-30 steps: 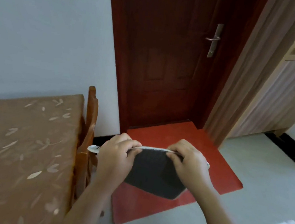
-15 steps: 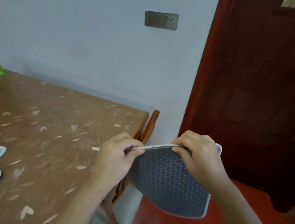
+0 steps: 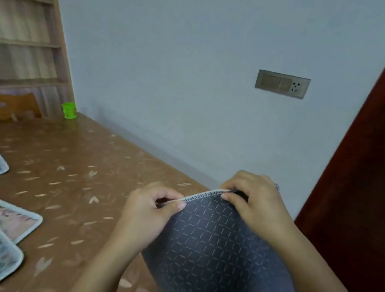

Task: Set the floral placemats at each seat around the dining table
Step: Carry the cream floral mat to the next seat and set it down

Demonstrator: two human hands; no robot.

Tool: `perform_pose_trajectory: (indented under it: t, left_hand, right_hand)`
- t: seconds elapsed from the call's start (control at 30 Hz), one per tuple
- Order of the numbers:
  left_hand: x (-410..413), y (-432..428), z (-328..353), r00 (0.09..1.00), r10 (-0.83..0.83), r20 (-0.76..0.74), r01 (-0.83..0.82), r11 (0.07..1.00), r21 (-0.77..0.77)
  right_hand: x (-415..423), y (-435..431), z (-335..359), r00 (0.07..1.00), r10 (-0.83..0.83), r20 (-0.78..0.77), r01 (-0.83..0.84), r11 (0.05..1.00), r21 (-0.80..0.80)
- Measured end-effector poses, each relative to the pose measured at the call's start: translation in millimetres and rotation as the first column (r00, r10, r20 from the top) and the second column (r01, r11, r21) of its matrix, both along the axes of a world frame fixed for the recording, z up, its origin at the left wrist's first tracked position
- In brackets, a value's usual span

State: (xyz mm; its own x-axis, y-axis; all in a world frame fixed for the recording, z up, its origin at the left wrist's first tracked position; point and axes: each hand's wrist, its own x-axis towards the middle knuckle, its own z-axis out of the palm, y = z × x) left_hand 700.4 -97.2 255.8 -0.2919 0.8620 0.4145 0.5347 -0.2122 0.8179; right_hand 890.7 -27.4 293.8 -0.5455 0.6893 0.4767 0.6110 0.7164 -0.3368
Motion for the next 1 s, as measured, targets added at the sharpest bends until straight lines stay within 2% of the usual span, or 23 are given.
perform_pose_trajectory:
  t: [0.3,0.4,0.53,0.63,0.73,0.83,0.9,1.0]
  left_hand:
    - [-64.6,45.1,3.8,0.989,0.148,0.005,-0.148,0.989,-0.005]
    - [-88.0,51.3,3.5,0.963,0.26,-0.07,-0.262,0.965,-0.021]
    - [-119.8,63.9,6.8,0.875,0.414,-0.25,-0.432,0.902,-0.018]
    - [-141.8,82.5,10.4,0.767,0.525,-0.368,-0.548,0.835,0.05]
    - [-160.7,103.2,10.5,0.636,0.641,-0.428,-0.639,0.75,0.173]
    - [-167.8,120.4,-10.1,0.551,0.684,-0.478,-0.67,0.704,0.234]
    - [-165.0,125.7,-42.9,0.534,0.686,-0.494,-0.691,0.691,0.211]
    - [-150.0,126.3,-108.7,0.559,0.662,-0.5,-0.742,0.668,0.056]
  right_hand:
    - [-82.0,82.0,4.6,0.983,0.184,-0.024,-0.183,0.981,0.064]
    - [-111.8,102.1,-1.4,0.962,0.271,-0.037,-0.269,0.962,0.035]
    - [-158.0,131.3,-14.5,0.919,0.379,-0.11,-0.382,0.924,-0.006]
    - [-198.0,154.2,-21.2,0.892,0.412,-0.185,-0.414,0.91,0.029]
    - [-232.5,176.6,-28.9,0.873,0.414,-0.257,-0.411,0.909,0.068]
    - [-255.0,199.8,-51.7,0.842,0.44,-0.312,-0.444,0.894,0.061]
    - [-259.7,213.1,-82.2,0.825,0.474,-0.307,-0.503,0.864,-0.015]
    - [-252.3,225.4,-142.7,0.809,0.536,-0.24,-0.58,0.796,-0.175]
